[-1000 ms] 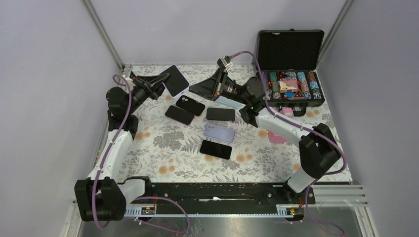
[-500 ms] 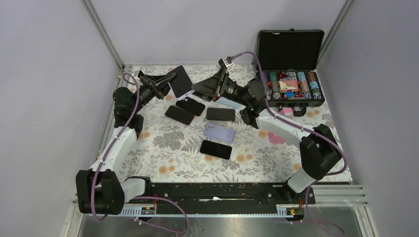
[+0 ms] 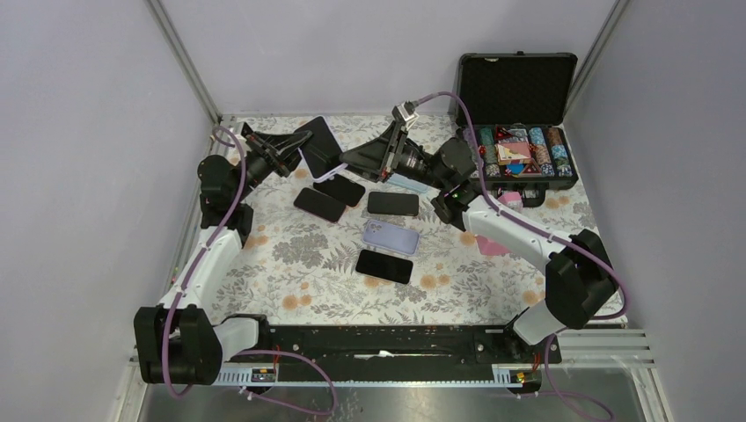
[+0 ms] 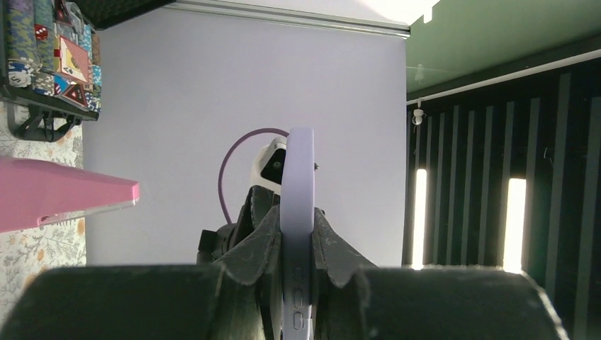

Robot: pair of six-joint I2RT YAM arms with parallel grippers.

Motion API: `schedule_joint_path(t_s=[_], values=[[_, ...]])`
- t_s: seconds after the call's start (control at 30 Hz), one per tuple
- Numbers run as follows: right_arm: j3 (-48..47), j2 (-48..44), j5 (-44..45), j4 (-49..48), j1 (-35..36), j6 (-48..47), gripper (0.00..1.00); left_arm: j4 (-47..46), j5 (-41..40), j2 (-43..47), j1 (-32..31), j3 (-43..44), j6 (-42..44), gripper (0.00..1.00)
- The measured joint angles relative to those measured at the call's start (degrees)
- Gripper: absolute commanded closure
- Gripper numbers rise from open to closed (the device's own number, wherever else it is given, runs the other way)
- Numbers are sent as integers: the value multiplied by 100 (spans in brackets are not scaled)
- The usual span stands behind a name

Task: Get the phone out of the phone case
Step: Remove the phone case from the phone.

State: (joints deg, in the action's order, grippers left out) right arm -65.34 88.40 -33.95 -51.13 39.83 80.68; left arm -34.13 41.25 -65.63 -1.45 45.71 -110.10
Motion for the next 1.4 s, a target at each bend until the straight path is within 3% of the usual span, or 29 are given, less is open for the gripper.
schedule_joint_path(t_s=[0.07,0.27,0.37,1.0,1.4], values=[[-13,17,-7,35,2,7,63,-4,0,4,2,0,-17,100],[-114,101,-76,258,24,20,92,37,-9,4,52,0,-70,100],[-140,170,-142,251,33,120,100,118,-26,4,72,0,-92,100],[-509,503,-354,243,35,310,100,-2,-490,-87,-131,-332,-640,100],[-715,535,-778,195,35,-42,100,-120,-654,-125,-431,-385,-973,100]])
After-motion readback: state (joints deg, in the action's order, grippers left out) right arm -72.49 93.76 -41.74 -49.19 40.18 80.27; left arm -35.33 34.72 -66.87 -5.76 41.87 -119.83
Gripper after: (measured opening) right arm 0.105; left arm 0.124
